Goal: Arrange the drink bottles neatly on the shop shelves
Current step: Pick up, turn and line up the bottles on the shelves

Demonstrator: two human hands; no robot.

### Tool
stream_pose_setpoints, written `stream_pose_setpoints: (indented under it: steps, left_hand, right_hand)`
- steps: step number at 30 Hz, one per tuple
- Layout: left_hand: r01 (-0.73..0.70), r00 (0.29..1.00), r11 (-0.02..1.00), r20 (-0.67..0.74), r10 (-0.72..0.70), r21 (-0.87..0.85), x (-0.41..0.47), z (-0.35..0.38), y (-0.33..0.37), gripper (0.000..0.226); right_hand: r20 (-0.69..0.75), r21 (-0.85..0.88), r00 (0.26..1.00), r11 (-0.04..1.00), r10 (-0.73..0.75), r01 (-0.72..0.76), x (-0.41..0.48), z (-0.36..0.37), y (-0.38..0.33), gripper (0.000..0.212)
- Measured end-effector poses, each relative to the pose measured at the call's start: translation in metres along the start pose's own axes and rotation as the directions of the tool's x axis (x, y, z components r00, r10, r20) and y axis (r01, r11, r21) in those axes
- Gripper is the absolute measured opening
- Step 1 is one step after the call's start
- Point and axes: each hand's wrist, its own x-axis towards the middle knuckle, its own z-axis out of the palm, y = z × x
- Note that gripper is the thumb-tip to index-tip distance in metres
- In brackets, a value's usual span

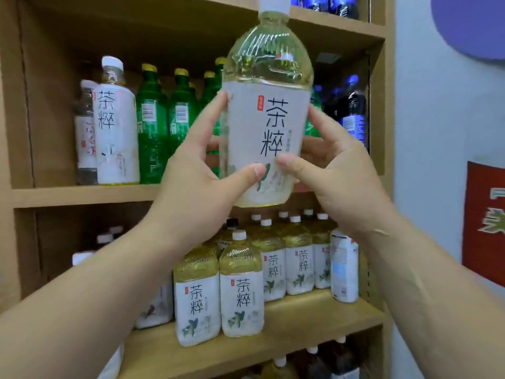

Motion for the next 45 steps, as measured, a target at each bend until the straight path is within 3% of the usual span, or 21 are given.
stream_pose_setpoints:
  steps: [4, 11, 17, 25, 29, 32, 34, 36, 41, 45]
  left_hand:
    - [0.094, 0.993, 0.994, 0.071, -0.09, -0.05, -0.036, 0.048, -0.016, 0.094]
    - [0.353, 0.92, 0.933, 0.21, -0.332, -0.072, -0.117, 0.131, -0.087, 0.102]
    - [0.487, 0.832, 0.871, 0.268, -0.486, 0.065, -0.15, 0.164, -0.136, 0.103]
    - [0.434, 0.851, 0.845, 0.165, -0.498, 0.312, -0.155, 0.185, -0.152, 0.102]
    - [0.39, 0.852, 0.829, 0.184, -0.49, 0.4, -0.162, 0.171, -0.144, 0.084]
    - [0.261, 0.92, 0.864, 0.161, -0.358, 0.43, -0.167, 0.15, -0.137, 0.056]
    - [0.141, 0.98, 0.862, 0.056, -0.192, 0.487, -0.159, 0.131, -0.138, 0.039]
    - [0.15, 0.989, 0.826, -0.065, -0.136, 0.544, -0.137, 0.111, -0.139, 0.036]
    - [0.363, 0.921, 0.667, -0.142, -0.362, 0.65, -0.073, 0.088, -0.137, 0.056]
    - [0.485, 0.841, 0.638, -0.12, -0.527, 0.599, -0.043, 0.098, -0.144, 0.038]
  right_hand:
    - [0.077, 0.005, 0.985, 0.988, 0.156, -0.157, -0.043, -0.035, 0.02, 0.07]
    - [0.066, -0.186, 0.926, 0.916, 0.371, -0.354, -0.124, -0.048, 0.106, 0.066]
    - [0.026, -0.203, 0.865, 0.85, 0.5, -0.486, -0.16, -0.028, 0.181, 0.068]
    - [0.021, -0.223, 0.838, 0.82, 0.545, -0.527, -0.165, -0.022, 0.226, 0.071]
    - [0.019, -0.302, 0.825, 0.79, 0.565, -0.533, -0.163, -0.016, 0.236, 0.075]
    - [-0.066, -0.407, 0.807, 0.722, 0.587, -0.559, -0.161, -0.012, 0.246, 0.07]
    - [-0.122, -0.471, 0.795, 0.67, 0.594, -0.573, -0.163, -0.008, 0.251, 0.068]
    - [-0.143, -0.472, 0.801, 0.671, 0.582, -0.572, -0.168, -0.001, 0.252, 0.069]
    - [-0.157, -0.42, 0.823, 0.718, 0.546, -0.556, -0.165, 0.023, 0.241, 0.101]
    - [-0.23, -0.46, 0.813, 0.676, 0.536, -0.576, -0.158, 0.037, 0.236, 0.113]
